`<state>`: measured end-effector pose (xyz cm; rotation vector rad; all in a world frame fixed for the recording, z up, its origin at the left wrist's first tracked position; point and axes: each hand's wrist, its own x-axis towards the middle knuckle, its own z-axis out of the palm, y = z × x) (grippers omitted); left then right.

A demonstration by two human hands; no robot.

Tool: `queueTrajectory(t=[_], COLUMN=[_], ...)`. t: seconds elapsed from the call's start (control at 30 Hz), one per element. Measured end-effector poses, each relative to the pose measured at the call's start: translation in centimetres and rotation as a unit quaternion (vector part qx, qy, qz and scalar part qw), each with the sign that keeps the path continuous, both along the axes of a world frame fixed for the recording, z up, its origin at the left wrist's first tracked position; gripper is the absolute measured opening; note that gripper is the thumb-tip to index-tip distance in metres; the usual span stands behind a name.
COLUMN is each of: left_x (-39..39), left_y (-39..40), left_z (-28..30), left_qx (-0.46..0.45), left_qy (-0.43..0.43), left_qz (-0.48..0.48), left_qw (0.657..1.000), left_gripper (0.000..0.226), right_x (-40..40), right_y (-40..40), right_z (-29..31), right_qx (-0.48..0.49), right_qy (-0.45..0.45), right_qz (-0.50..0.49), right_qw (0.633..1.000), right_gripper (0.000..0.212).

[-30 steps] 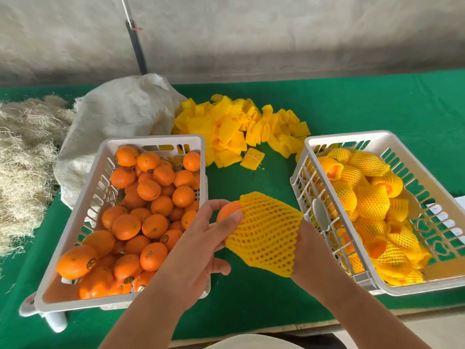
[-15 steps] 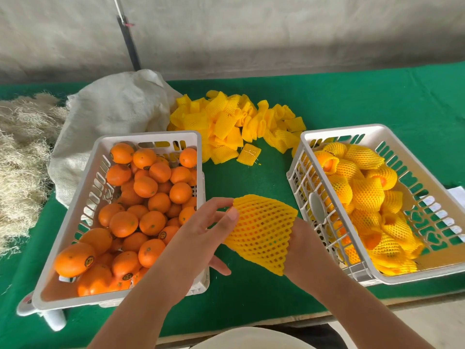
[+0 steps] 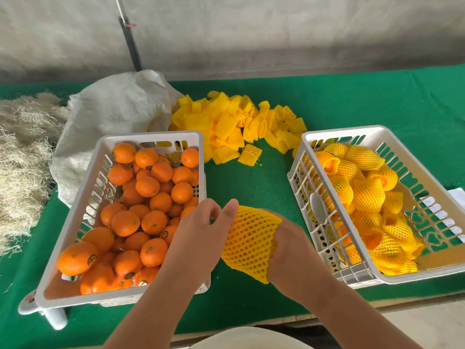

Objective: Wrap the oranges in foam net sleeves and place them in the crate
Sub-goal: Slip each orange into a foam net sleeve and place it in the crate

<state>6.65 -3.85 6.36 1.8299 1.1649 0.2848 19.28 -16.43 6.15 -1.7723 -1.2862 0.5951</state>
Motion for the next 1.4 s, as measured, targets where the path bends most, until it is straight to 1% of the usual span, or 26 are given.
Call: queueTrajectory(t=[0.07, 0.17, 0.2, 0.3, 0.37, 0.43, 0.5, 0.6, 0.7, 0.77, 0.87, 0.97, 1.07, 1.13, 1.27, 1.33, 1.4], left_x=[0.1, 0.1, 0.0, -0.1, -0.2, -0.3, -0.4, -0.7, -1.2, -1.5, -1.7, -1.8, -1.9, -2.0, -1.9, -1.7, -1.7], left_y=[0.4, 0.8, 0.8, 0.5, 0.5, 0.5, 0.6, 0.8, 1.3, 1.4, 1.5, 1.4, 1.2, 0.8, 0.3, 0.3, 0.5], left_z=[0.1, 0.0, 0.0, 0.5, 0.6, 0.8, 0.9, 1.2, 1.1, 1.2, 1.2, 1.0, 1.0, 1.1, 1.5, 1.5, 1.6], left_qx=[0.004, -0.002, -0.005, -0.02, -0.02, -0.023, -0.034, -0.046, -0.042, -0.062, -0.086, -0.104, -0.089, -0.073, 0.016, 0.063, 0.071], left_qy=[0.01, 0.01, 0.008, -0.001, -0.004, -0.009, -0.018, -0.03, -0.044, -0.069, -0.094, -0.126, -0.142, -0.149, -0.16, -0.159, -0.147], left_qz=[-0.006, -0.022, -0.025, -0.02, -0.02, -0.023, -0.02, -0.012, 0.006, 0.015, 0.031, 0.071, 0.092, 0.099, 0.092, 0.084, 0.064], left_qw=[1.0, 1.0, 1.0, 1.0, 1.0, 0.999, 0.999, 0.998, 0.998, 0.996, 0.991, 0.984, 0.982, 0.981, 0.983, 0.982, 0.984], left_gripper=[0.067, 0.053, 0.053, 0.064, 0.065, 0.064, 0.065, 0.058, 0.048, 0.046, 0.045, 0.042, 0.04, 0.044, 0.055, 0.057, 0.056], right_x=[0.1, 0.6, 0.7, 1.2, 1.7, 1.8, 1.8, 2.1, 2.6, 2.6, 2.1, 1.9, 1.9, 1.8, 1.8, 1.8, 2.0], right_y=[-0.1, -0.2, -0.3, -0.6, -0.7, -0.9, -1.1, -1.1, -1.3, -1.3, -1.3, -1.3, -1.4, -1.5, -1.4, -1.1, -0.9], right_z=[-0.3, -0.8, -0.9, -1.4, -1.7, -1.6, -1.1, -0.8, -0.8, -0.5, -0.4, -0.2, 0.0, 0.1, 0.0, -0.2, -0.6], right_qx=[0.0, 0.0, -0.001, -0.011, -0.017, -0.015, -0.01, -0.015, 0.0, 0.018, 0.039, 0.049, 0.044, 0.02, -0.011, 0.0, 0.012], right_qy=[0.004, 0.015, 0.017, 0.013, 0.016, 0.044, 0.077, 0.089, 0.166, 0.19, 0.181, 0.124, 0.116, 0.121, 0.142, 0.164, 0.211], right_qz=[-0.001, -0.001, 0.002, 0.007, 0.011, 0.016, 0.016, 0.025, 0.064, 0.062, 0.049, 0.019, 0.004, -0.008, -0.003, -0.011, -0.026], right_qw=[1.0, 1.0, 1.0, 1.0, 1.0, 0.999, 0.997, 0.996, 0.984, 0.98, 0.981, 0.991, 0.992, 0.992, 0.99, 0.986, 0.977], right_gripper=[0.043, 0.045, 0.047, 0.056, 0.064, 0.067, 0.065, 0.062, 0.056, 0.048, 0.041, 0.039, 0.033, 0.035, 0.044, 0.043, 0.04])
